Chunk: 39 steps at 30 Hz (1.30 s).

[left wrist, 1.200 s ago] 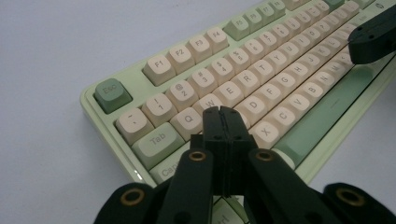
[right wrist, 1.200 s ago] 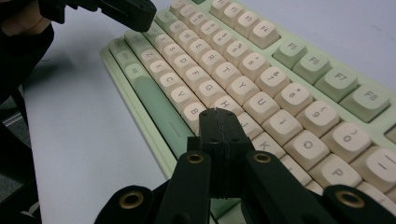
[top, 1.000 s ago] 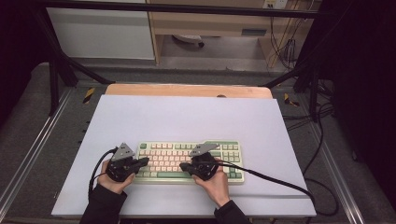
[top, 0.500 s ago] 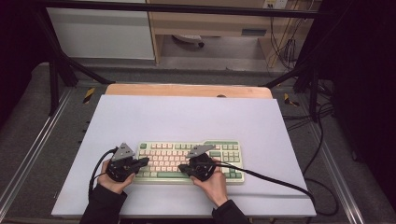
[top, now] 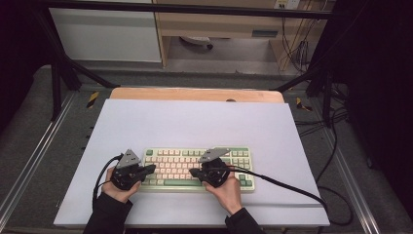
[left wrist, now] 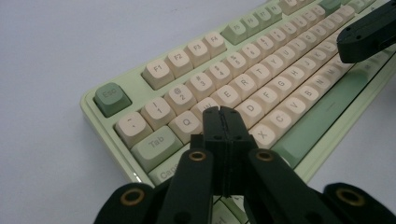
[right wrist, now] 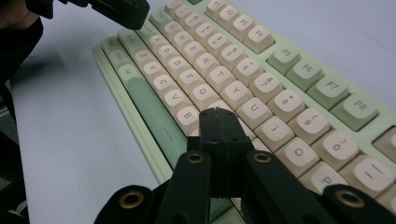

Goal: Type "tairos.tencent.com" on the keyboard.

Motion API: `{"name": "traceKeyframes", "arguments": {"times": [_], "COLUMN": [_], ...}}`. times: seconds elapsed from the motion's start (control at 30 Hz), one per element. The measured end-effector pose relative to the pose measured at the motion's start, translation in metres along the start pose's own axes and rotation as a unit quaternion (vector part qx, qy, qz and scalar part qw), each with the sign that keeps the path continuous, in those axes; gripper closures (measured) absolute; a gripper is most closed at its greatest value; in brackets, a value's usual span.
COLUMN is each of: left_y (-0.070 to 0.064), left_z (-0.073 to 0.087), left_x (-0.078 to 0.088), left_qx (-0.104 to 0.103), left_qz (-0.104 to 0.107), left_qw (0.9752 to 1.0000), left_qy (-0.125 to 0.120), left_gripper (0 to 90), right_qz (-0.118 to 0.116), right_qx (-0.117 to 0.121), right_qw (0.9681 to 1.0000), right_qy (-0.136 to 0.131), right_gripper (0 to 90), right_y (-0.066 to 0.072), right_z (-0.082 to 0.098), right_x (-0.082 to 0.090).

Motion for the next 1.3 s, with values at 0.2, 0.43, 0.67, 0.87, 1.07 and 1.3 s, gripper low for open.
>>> {"name": "traceKeyframes", "arguments": {"times": [0.2, 0.43, 0.67, 0.87, 1.07, 1.3], "left_y": [-0.001, -0.003, -0.007, -0.012, -0.019, -0.028], "left_z": [0.0, 0.0, -0.002, -0.004, -0.006, -0.008], "left_x": [0.0, -0.001, -0.002, -0.003, -0.005, -0.01], "left_qx": [0.0, -0.002, -0.005, -0.008, -0.014, -0.021], "left_qz": [0.001, 0.003, 0.004, 0.008, 0.015, 0.021], "left_qw": [1.0, 1.0, 1.0, 0.9999, 0.9998, 0.9995], "left_qy": [0.0, 0.001, 0.001, -0.001, 0.0, 0.004], "left_gripper": [90.0, 90.0, 90.0, 90.0, 90.0, 90.0], "right_qz": [0.007, 0.013, 0.019, 0.019, 0.018, 0.019], "right_qx": [-0.005, -0.018, -0.027, -0.032, -0.032, -0.03], "right_qw": [0.9999, 0.9996, 0.9993, 0.9991, 0.9991, 0.9992], "right_qy": [-0.007, -0.015, -0.018, -0.021, -0.019, -0.019], "right_gripper": [90.0, 90.0, 90.0, 90.0, 90.0, 90.0], "right_y": [-0.004, -0.012, -0.017, -0.019, -0.019, -0.019], "right_z": [0.002, 0.011, 0.02, 0.023, 0.025, 0.025], "right_x": [0.012, 0.029, 0.039, 0.042, 0.042, 0.043]}}
Point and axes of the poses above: each handheld gripper's, and its own axes: x roughly backward along the jaws, z roughly out of its underside, y roughly to its left, the point moved 9 cm from there along -x, roughly forward along the jaws, and after that the axes turned 11 degrees about -z, right-handed, at the moved point
